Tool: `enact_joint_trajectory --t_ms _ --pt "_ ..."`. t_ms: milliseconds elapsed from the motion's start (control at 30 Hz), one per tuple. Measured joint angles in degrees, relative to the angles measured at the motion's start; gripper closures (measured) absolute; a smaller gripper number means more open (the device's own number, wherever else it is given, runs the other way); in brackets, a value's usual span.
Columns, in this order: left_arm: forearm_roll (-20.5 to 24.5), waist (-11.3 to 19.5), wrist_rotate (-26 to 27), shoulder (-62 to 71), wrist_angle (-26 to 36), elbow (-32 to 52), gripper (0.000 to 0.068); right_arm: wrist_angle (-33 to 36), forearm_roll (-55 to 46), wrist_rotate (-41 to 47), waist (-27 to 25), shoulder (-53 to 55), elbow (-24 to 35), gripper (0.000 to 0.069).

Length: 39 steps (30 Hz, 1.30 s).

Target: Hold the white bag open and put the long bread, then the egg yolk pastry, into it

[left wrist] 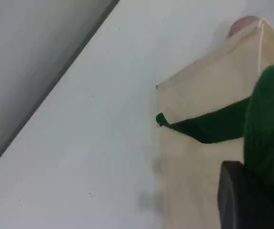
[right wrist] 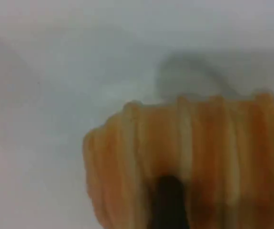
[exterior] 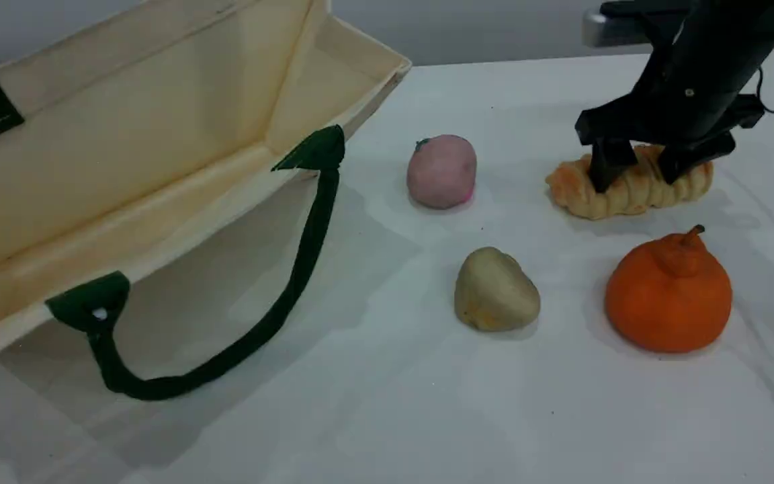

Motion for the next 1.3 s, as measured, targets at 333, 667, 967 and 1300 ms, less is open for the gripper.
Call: enact_joint_trajectory --t_ms 333,667,967,1300 --pt "0.0 0.0 0.0 0.0 0.0 0.0 0.06 0.6 -1.7 -0.4 0.0 1.0 -0.3 0.05" --pt "0.2 0.0 0.0 0.0 0.0 0.0 0.06 2.7 -2.5 0.4 0.0 -8.6 1.5 0.0546" --pt "0.1 0.0 0.0 0.0 0.0 0.0 0.06 -8.6 1.1 0.8 7.7 -27.7 17.3 0.0566" --pt "-0.1 0.0 -1.1 0.0 0.0 0.0 0.06 -14.2 1.9 1.8 24.5 -47.1 33.8 0.0575"
